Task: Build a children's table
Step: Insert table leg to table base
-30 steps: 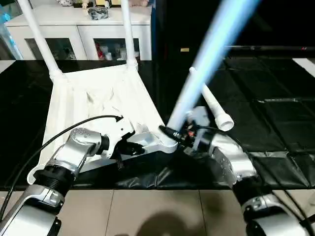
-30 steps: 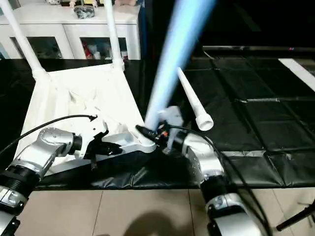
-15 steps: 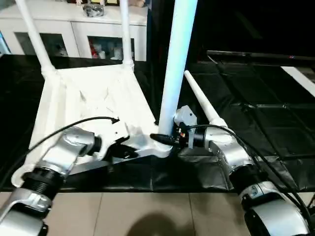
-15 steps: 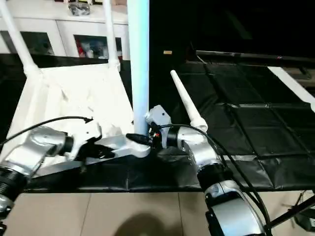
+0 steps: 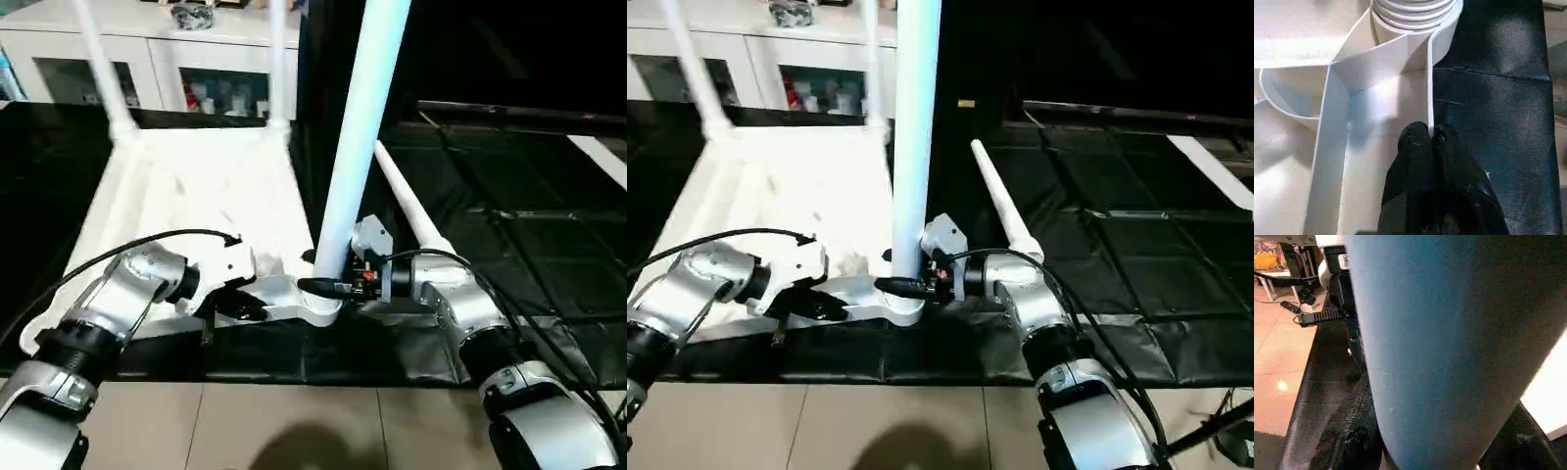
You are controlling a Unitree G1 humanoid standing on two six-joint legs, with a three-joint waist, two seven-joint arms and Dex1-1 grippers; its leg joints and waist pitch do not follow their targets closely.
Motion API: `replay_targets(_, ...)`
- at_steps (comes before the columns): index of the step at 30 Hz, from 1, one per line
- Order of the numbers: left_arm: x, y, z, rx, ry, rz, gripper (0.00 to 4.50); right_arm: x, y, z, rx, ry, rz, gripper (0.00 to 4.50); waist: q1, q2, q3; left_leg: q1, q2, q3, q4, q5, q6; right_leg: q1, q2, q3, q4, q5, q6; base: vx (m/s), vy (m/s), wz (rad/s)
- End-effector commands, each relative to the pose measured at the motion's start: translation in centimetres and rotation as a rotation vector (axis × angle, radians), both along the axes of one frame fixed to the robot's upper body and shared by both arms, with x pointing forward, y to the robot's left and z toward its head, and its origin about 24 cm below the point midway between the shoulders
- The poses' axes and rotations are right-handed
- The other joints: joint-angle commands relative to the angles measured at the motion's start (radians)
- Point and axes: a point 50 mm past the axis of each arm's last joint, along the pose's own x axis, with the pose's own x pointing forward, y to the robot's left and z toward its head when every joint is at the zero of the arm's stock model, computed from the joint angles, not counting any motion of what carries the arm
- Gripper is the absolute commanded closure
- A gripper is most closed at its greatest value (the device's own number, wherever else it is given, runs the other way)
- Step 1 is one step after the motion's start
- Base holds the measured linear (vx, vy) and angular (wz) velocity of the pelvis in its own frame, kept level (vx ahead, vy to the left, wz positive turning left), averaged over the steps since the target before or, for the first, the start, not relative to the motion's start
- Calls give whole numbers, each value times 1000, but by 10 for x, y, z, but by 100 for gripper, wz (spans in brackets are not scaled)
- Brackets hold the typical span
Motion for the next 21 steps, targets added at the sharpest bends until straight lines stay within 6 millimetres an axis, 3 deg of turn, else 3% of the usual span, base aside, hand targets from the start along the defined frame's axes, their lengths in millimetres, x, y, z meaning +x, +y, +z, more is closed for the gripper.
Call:
replay_targets(1, 11, -4, 13, 3, -63, 17, 450, -30, 1, -51, -145, 212, 98, 258, -6, 17, -18, 10, -6, 7, -78, -404, 23, 27, -71, 49, -102, -516, -116, 0, 0, 0)
replay_targets(5, 13, -3, 13, -9, -70, 68, 450, -27, 1, -50, -139, 204, 58, 258, -6, 21, -19, 15, -7, 6, -76, -419, 21, 25, -74, 49, -108, -555, -110, 0, 0, 0)
replay_targets(6, 15, -1, 14, -21, -79, 105, 450, -23, 2, -50, -136, 197, 12, 258, -9, 18, -10, 20, -11, 4, -78, -458, 17, 20, -73, 44, -117, -628, -88, 0, 0, 0)
replay_targets(7, 16, -1, 14, -26, -83, 122, 450, -22, 2, -49, -136, 193, -10, 258, -8, 24, -14, 25, -11, 2, -76, -469, 12, 21, -76, 42, -119, -651, -81, 0, 0, 0)
replay_targets(8, 16, -1, 14, -26, -83, 122, 450, -22, 2, -49, -136, 193, -10, 258, -11, 23, -8, 29, -12, 1, -76, -489, 10, 17, -76, 38, -126, -686, -70, 0, 0, 0)
replay_targets(9, 16, 2, 18, -74, -98, 233, 450, -7, 3, -48, -133, 174, -197, 258, -16, 24, -7, 47, -18, -6, -71, -529, 2, 10, -79, 25, -143, -762, -43, -53, 6, -2)
replay_targets(10, 16, 2, 18, -76, -98, 238, 450, -7, 3, -48, -133, 173, -206, 258, -21, 28, -3, 52, -17, -10, -70, -552, -5, 8, -81, 14, -150, -781, -36, -53, 6, -2)
replay_targets(11, 15, 3, 20, -93, -102, 280, 450, -1, 3, -47, -131, 169, -283, 258, -36, 36, 1, 56, -18, -17, -70, -597, -6, 17, -75, -21, -167, -796, -8, -75, 15, -11)
replay_targets(12, 15, 3, 20, -93, -102, 280, 450, -1, 3, -47, -131, 169, -283, 259, -46, 37, 4, 56, -14, -22, -78, -631, 1, 27, -64, -45, -179, -780, 8, -55, 45, -23)
replay_targets(13, 14, 3, 21, -121, -104, 342, 450, 4, 5, -45, -124, 175, -360, 259, -49, 56, -9, 8, 13, -44, -107, -682, 6, 90, -72, -44, -111, -632, -1, -55, 45, -23)
replay_targets(14, 14, 0, 22, -155, -101, 410, 450, 9, 8, -44, -122, 183, -430, 259, -45, 61, -6, -28, 43, -58, -154, -757, 16, 123, -62, -39, -37, -522, -27, -99, 14, -24)
replay_targets(15, 13, -5, 23, -201, -96, 489, 450, 14, 12, -43, -127, 201, -505, 259, -29, 55, -1, -6, 55, -42, -187, -832, 12, 76, -54, 30, 51, -230, -83, -85, -54, -4)
replay_targets(16, 13, -6, 23, -207, -95, 498, 450, 14, 12, -44, -129, 204, -515, 259, -38, 26, -2, 31, 16, -31, -137, -760, -9, 43, -71, 44, -28, -401, -94, -85, -54, -4)
replay_targets(17, 12, -8, 24, -224, -95, 521, 450, 16, 14, -44, -136, 213, -538, 259, -28, 16, 16, 89, -58, -9, -13, -530, -22, -30, -122, 10, -178, -927, -27, 9, -55, 5)
replay_targets(18, 11, -16, 25, -249, -91, 538, 450, 18, 16, -44, -146, 230, -593, 259, -32, 1, 11, 52, -61, -14, 19, -353, 8, 7, -156, -10, -192, -1053, 21, 29, -11, -33)
replay_targets(19, 11, -16, 25, -249, -91, 538, 450, 18, 16, -44, -146, 230, -593, 259, -40, 3, 7, -11, -47, -25, -17, -330, -3, 61, -147, -31, -159, -1006, 41, 29, -11, -33)
replay_targets(20, 9, -22, 25, -265, -89, 550, 450, 20, 18, -44, -154, 247, -640, 259, -40, 32, 7, -12, -34, -35, -38, -397, -14, 70, -128, -59, -165, -957, 48, 49, 55, -51)
replay_targets(21, 8, -30, 25, -279, -87, 560, 450, 23, 21, -42, -151, 262, -685, 259, -50, 44, -18, -40, 6, -62, -79, -468, -18, 107, -110, -47, -101, -597, -8, 40, 66, -27)
